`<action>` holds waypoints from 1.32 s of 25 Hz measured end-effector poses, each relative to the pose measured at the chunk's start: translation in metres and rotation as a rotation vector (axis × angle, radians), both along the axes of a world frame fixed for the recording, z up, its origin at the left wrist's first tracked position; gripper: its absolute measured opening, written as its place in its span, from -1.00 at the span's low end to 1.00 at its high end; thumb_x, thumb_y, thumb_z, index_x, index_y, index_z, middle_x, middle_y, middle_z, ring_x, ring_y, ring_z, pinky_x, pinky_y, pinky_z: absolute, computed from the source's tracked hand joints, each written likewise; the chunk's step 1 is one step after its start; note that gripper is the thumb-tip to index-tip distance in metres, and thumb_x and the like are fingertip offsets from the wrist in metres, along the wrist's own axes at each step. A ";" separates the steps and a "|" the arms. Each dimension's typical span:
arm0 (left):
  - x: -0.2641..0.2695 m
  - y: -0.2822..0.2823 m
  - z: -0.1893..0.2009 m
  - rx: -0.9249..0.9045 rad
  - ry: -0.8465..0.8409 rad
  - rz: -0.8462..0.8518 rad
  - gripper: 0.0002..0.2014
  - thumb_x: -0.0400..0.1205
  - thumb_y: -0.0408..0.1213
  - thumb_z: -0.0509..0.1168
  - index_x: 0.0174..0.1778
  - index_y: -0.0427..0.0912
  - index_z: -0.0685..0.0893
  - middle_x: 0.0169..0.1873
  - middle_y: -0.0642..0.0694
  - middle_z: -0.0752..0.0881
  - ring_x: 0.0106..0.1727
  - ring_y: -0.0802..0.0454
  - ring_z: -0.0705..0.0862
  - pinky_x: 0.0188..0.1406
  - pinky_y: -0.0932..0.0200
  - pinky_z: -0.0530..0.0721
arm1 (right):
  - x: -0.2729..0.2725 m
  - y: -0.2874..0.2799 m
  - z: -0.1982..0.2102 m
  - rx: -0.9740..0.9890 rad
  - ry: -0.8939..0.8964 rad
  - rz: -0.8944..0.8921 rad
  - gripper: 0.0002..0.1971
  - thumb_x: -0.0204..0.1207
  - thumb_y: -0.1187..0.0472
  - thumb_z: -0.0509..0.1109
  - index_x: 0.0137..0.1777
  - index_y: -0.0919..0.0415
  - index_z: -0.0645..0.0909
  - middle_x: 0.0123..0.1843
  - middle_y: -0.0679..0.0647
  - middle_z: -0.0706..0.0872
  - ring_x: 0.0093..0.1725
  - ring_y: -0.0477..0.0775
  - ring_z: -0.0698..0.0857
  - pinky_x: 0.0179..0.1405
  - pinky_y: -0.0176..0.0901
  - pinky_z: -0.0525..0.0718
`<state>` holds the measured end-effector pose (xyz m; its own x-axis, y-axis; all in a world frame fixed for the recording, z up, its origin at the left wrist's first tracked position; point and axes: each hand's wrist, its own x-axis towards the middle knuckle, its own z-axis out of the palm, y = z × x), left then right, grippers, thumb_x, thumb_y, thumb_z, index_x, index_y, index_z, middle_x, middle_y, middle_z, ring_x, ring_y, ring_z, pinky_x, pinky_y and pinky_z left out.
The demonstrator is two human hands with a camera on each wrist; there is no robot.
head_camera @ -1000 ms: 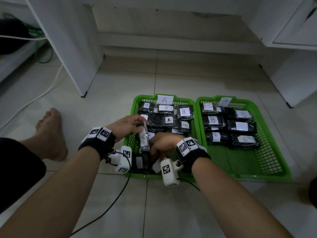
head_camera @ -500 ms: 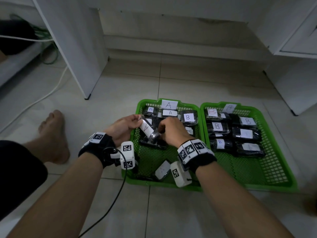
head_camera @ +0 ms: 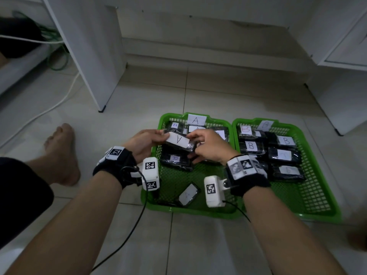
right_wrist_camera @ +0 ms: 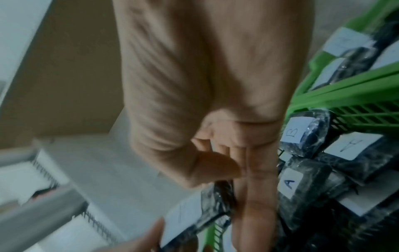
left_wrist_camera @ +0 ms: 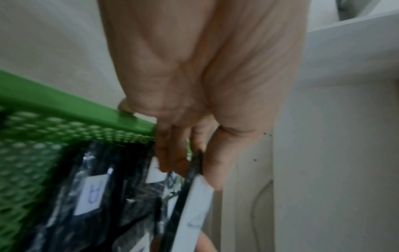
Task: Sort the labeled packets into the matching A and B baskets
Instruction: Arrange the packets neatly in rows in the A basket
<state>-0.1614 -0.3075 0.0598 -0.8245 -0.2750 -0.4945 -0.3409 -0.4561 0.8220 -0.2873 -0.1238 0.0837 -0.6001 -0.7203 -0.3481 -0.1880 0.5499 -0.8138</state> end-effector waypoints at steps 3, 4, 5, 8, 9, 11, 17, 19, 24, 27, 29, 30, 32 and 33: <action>-0.016 0.012 0.028 -0.349 -0.056 0.041 -0.79 0.60 -0.31 0.45 0.08 -0.35 0.75 -0.02 -0.20 0.83 -0.02 -0.02 0.76 -0.02 0.19 0.57 | -0.007 0.017 0.020 -0.211 -0.060 -0.036 -0.52 0.45 0.56 0.50 0.32 0.18 0.70 0.25 0.13 0.75 0.00 0.21 0.88 -0.15 -0.01 0.88; -0.023 0.017 0.033 -0.405 -0.040 0.064 -0.83 0.58 -0.31 0.48 0.00 -0.33 0.77 -0.08 -0.20 0.84 -0.09 -0.02 0.77 -0.01 0.13 0.65 | -0.009 0.021 0.022 -0.225 0.040 -0.052 -0.51 0.39 0.49 0.62 0.29 0.13 0.73 0.23 0.09 0.77 0.01 0.15 0.86 -0.13 -0.07 0.87; -0.028 0.024 0.038 -0.397 -0.030 0.070 -0.85 0.55 -0.32 0.51 -0.05 -0.32 0.76 -0.10 -0.23 0.84 -0.12 -0.06 0.78 0.09 0.02 0.74 | -0.011 0.025 0.021 -0.237 0.108 -0.109 -0.49 0.35 0.42 0.69 0.29 0.09 0.74 0.20 0.05 0.78 0.03 0.06 0.84 -0.13 -0.19 0.85; -0.032 0.047 0.039 -0.270 -0.038 -0.008 -0.84 0.53 -0.36 0.53 -0.09 -0.32 0.70 -0.07 -0.31 0.84 -0.12 -0.15 0.80 0.13 -0.02 0.80 | -0.017 0.032 0.019 -0.483 -0.215 -0.499 -0.44 0.36 0.50 0.65 0.34 0.27 0.60 0.11 0.19 0.83 -0.06 0.06 0.86 -0.18 -0.29 0.81; -0.032 0.054 0.036 -0.264 -0.046 -0.051 -0.82 0.51 -0.37 0.55 -0.11 -0.31 0.68 -0.07 -0.31 0.85 -0.13 -0.13 0.82 0.06 0.02 0.82 | -0.016 0.036 0.020 -0.545 -0.346 -0.584 -0.48 0.37 0.53 0.63 0.31 0.35 0.57 0.04 0.28 0.85 -0.14 0.11 0.87 -0.18 -0.20 0.84; -0.032 0.066 0.027 -0.359 -0.002 -0.070 -0.73 0.43 -0.36 0.61 -0.13 -0.33 0.64 -0.16 -0.31 0.85 -0.18 -0.12 0.85 -0.09 0.10 0.81 | -0.015 0.038 0.019 -0.501 -0.357 -0.586 -0.63 0.39 0.45 0.66 0.16 0.40 0.65 -0.09 0.31 0.86 -0.28 0.09 0.86 -0.28 -0.15 0.85; -0.031 0.070 0.030 -0.794 0.071 -0.334 -0.67 0.26 -0.34 0.71 -0.15 -0.24 0.76 -0.22 -0.09 0.87 -0.12 -0.06 0.86 -0.01 0.04 0.80 | 0.000 0.019 0.006 -0.253 0.012 -0.326 -0.69 0.31 0.14 0.77 0.04 0.17 0.87 -0.13 0.03 0.91 -0.10 0.06 0.89 -0.07 0.03 0.87; -0.026 0.051 0.029 -0.979 0.034 -0.365 -0.76 0.34 -0.38 0.65 -0.13 -0.11 0.82 -0.21 0.01 0.86 -0.14 0.03 0.83 0.00 0.08 0.77 | -0.003 0.010 0.003 -0.118 0.201 -0.202 -0.70 0.33 0.12 0.74 0.06 0.14 0.86 -0.12 0.05 0.89 -0.11 0.11 0.86 -0.07 0.10 0.85; -0.004 0.008 0.002 -1.404 -0.107 -0.240 -0.67 0.43 -0.52 0.36 -0.10 0.03 0.79 0.10 -0.04 0.77 0.18 -0.09 0.67 0.28 -0.13 0.66 | 0.008 -0.008 -0.001 0.334 0.700 0.252 -0.44 0.34 -0.02 0.73 0.25 0.20 0.65 0.07 0.04 0.76 0.05 0.10 0.73 0.13 0.09 0.74; -0.002 0.013 0.003 -1.282 -0.183 -0.177 -0.65 0.47 -0.47 0.28 0.09 -0.04 0.75 0.21 -0.08 0.73 0.24 -0.08 0.65 0.28 -0.02 0.64 | 0.027 -0.022 -0.006 0.447 0.785 0.409 -0.43 0.32 -0.07 0.73 0.19 0.22 0.61 0.06 0.08 0.70 0.02 0.09 0.65 0.05 -0.02 0.66; -0.003 0.014 0.004 -1.273 -0.214 -0.201 -0.65 0.47 -0.44 0.30 0.13 -0.07 0.76 0.24 -0.07 0.72 0.27 -0.07 0.64 0.30 0.03 0.61 | 0.035 -0.032 -0.010 0.457 0.837 0.442 -0.45 0.29 -0.04 0.75 0.13 0.25 0.65 0.07 0.13 0.71 0.07 0.13 0.68 0.05 0.00 0.67; -0.003 0.014 0.004 -1.293 -0.227 -0.221 -0.66 0.46 -0.44 0.32 0.12 -0.10 0.77 0.25 -0.08 0.71 0.29 -0.08 0.63 0.34 0.02 0.60 | 0.037 -0.038 -0.011 0.451 0.850 0.444 -0.46 0.28 0.00 0.76 0.12 0.27 0.67 0.08 0.15 0.73 0.10 0.16 0.71 0.06 0.01 0.69; -0.002 0.012 0.003 -1.346 -0.248 -0.247 -0.67 0.44 -0.48 0.39 0.10 -0.14 0.79 0.26 -0.08 0.71 0.32 -0.10 0.63 0.37 0.00 0.60 | 0.037 -0.046 -0.014 0.422 0.847 0.433 -0.53 0.33 0.10 0.76 0.13 0.29 0.68 0.06 0.17 0.76 0.09 0.19 0.76 0.07 0.02 0.71; -0.002 0.012 0.001 -1.372 -0.261 -0.250 -0.65 0.44 -0.50 0.41 0.12 -0.16 0.78 0.26 -0.08 0.71 0.31 -0.10 0.63 0.36 0.02 0.61 | 0.036 -0.049 -0.015 0.408 0.840 0.423 -0.55 0.37 0.18 0.74 0.16 0.31 0.67 0.04 0.18 0.77 0.08 0.20 0.77 0.07 0.01 0.73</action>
<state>-0.1638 -0.2953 0.0613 -0.8501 -0.5167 -0.1016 -0.5009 0.7339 0.4588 -0.2517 -0.1723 0.0683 -0.4878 -0.8501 -0.1983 -0.8536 0.5121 -0.0954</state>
